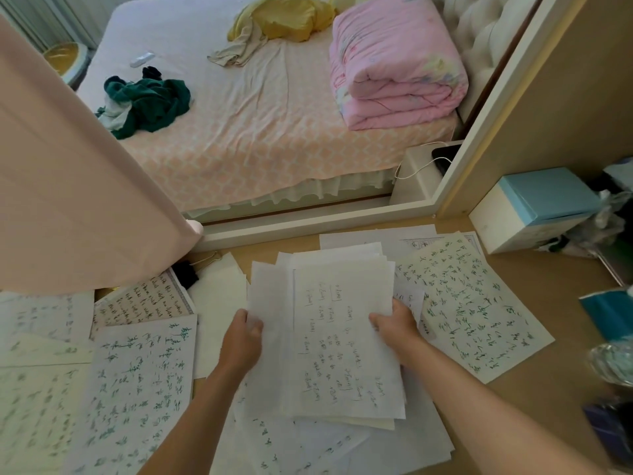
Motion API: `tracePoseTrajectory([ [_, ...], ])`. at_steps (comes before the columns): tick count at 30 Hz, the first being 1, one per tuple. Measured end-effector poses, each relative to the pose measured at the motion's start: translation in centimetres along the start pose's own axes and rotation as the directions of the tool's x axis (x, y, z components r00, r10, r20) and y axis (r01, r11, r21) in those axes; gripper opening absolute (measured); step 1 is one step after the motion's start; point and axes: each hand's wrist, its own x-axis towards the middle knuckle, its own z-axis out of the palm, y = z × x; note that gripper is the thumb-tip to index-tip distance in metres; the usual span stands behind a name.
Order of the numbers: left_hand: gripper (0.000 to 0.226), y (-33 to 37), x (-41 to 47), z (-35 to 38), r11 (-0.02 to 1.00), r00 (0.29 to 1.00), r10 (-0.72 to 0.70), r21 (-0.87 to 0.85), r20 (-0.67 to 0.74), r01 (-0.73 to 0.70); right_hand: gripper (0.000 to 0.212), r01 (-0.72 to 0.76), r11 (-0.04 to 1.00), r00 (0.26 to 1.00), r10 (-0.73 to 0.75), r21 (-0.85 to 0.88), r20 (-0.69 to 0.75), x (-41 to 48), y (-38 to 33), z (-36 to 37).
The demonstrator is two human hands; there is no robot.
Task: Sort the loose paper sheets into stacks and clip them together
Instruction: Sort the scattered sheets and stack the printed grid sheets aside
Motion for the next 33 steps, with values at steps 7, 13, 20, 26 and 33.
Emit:
tracePoseTrajectory([
  [7,0.046,-3.8,-0.7,-1.3,0.956,0.971,-0.24,-0.172,0.005,0.237,0.036,0.031,0.994,0.997,-0.024,-0.104,0.073,-1.9,0.0,4.5],
  [13,0.039,-5.9,-1.3,-2.8,0.92,0.941,-0.324,-0.198,0.097,0.337,0.042,0.005,0.993,0.991,0.011,-0.119,0.135,-2.8,0.3,2.2],
  [20,0.035,-4.1,-4.3,-1.2,0.885,0.897,-0.146,-0.349,0.418,0.307,0.038,-0.05,0.995,0.976,0.066,-0.083,0.207,-4.7,1.2,2.9],
  [26,0.047,-6.4,-4.8,-0.6,0.931,0.959,-0.102,-0.313,0.265,0.186,0.053,0.107,0.881,0.994,-0.083,-0.462,0.072,-5.7,1.8,4.8],
  [33,0.041,-6.3,-4.2,-2.7,0.814,0.957,-0.158,-0.517,0.242,0.265,0.074,-0.247,0.888,0.927,0.101,-0.388,-0.36,-4.0,2.7,-2.0],
])
